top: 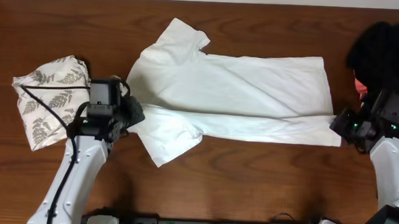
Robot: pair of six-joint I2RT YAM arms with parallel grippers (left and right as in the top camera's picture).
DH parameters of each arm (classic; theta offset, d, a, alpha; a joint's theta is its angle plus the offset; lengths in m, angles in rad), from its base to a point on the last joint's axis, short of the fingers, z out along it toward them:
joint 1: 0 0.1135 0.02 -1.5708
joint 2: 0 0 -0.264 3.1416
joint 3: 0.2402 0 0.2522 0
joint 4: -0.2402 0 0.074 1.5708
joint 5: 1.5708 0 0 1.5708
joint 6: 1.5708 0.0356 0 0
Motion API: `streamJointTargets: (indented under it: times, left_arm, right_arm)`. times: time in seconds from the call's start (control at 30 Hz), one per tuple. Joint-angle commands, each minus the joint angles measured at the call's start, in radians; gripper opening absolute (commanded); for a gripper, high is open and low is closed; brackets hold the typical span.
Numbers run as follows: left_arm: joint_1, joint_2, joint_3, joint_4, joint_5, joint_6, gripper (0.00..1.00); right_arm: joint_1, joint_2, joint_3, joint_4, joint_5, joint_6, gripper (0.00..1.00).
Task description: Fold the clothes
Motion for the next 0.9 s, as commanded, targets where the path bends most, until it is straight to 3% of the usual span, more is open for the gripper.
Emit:
streamJointTargets:
  times: [0.0,0.87]
  left_arm:
    - [0.003,0.032,0.009,0.022,-0.026,-0.004,0.06]
    - [0.003,0.168,0.009,0.122,-0.03,0.0,0.06]
  right_arm:
    - [0.01,0.003,0.018,0.015,0.033,0.019,0.01]
    - [0.019,0.248,0.018,0.169,0.039,0.019,0.01]
